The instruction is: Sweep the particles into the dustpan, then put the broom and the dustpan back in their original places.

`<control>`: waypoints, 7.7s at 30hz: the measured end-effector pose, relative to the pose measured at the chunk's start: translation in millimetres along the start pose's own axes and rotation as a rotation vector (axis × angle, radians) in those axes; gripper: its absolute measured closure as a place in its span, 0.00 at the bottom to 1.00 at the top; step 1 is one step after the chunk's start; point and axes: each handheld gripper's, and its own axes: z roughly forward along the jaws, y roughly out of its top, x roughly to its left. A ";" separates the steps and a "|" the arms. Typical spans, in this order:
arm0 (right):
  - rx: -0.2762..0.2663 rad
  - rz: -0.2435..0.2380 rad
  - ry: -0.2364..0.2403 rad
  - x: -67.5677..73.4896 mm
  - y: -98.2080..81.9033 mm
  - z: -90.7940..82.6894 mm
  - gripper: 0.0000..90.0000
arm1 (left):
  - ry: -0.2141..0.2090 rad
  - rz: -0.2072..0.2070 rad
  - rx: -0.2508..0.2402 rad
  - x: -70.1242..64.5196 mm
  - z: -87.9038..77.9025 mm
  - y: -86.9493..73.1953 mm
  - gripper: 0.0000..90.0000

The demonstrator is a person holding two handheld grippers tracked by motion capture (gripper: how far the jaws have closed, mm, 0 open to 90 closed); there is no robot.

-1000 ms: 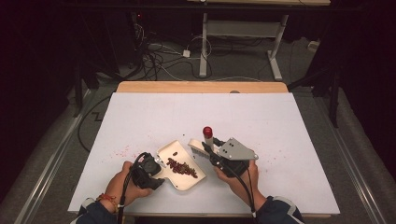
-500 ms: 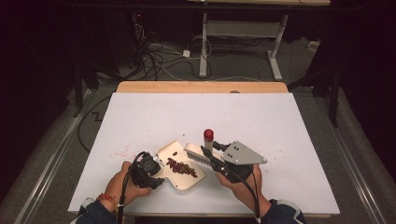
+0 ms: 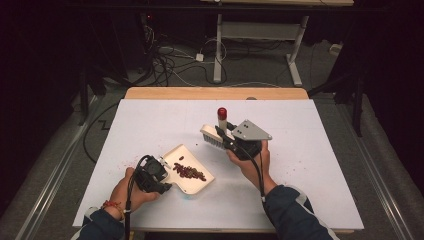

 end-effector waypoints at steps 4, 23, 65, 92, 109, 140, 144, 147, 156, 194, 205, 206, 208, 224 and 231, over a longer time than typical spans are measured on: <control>0.011 -0.011 -0.018 0.4 1.4 18.9 0.78 | 0.000 -0.003 0.007 6.3 0.7 3.9 0.71; -0.006 0.007 0.187 39.1 2.0 -8.5 0.78 | 0.025 -0.039 0.010 16.0 1.7 8.9 0.71; -0.022 0.028 0.094 39.1 12.5 -37.4 0.78 | 0.044 -0.138 -0.067 9.2 8.0 16.7 0.71; 0.064 0.097 0.150 -67.4 -12.8 -162.3 0.78 | 0.050 -0.181 -0.113 22.9 2.7 4.3 0.71; 0.189 0.112 0.222 -83.6 -32.8 -188.1 0.78 | 0.060 -0.226 -0.139 34.4 -2.7 -7.3 0.71; 0.371 0.261 0.123 -137.9 -54.2 -82.9 0.69 | -0.011 -0.053 -0.173 -23.6 3.4 -10.3 0.48; 0.444 0.270 0.040 -146.3 -63.1 -62.8 0.64 | 0.025 -0.017 -0.213 -27.9 -0.8 -7.8 0.43; 0.471 0.279 -0.034 -151.3 -71.3 -52.1 0.59 | 0.029 0.007 -0.283 -25.5 -8.3 -11.4 0.40; 0.460 0.256 -0.111 -152.9 -77.2 -44.0 0.57 | 0.151 0.123 -0.442 -26.4 -8.1 -35.0 0.27; 0.225 0.189 -0.167 -112.5 -50.6 -66.5 0.24 | 0.218 0.153 -0.509 -15.6 -10.8 -58.5 0.22; 0.208 0.171 -0.147 -106.3 -42.9 -73.6 0.24 | 0.215 0.149 -0.510 -16.2 -11.1 -58.4 0.22; 0.210 0.169 -0.145 -105.4 -42.3 -74.7 0.25 | 0.212 0.150 -0.509 -16.4 -11.1 -58.4 0.22; 0.208 0.156 -0.140 -104.2 -41.0 -76.7 0.24 | 0.209 0.153 -0.510 -17.2 -11.6 -58.1 0.22; 0.202 0.101 -0.119 -92.3 -31.2 -91.1 0.24 | 0.208 0.154 -0.516 -18.6 -12.1 -57.8 0.22; 0.209 0.055 -0.103 -82.0 -24.1 -95.3 0.24 | 0.203 0.153 -0.518 -18.6 -12.4 -57.9 0.22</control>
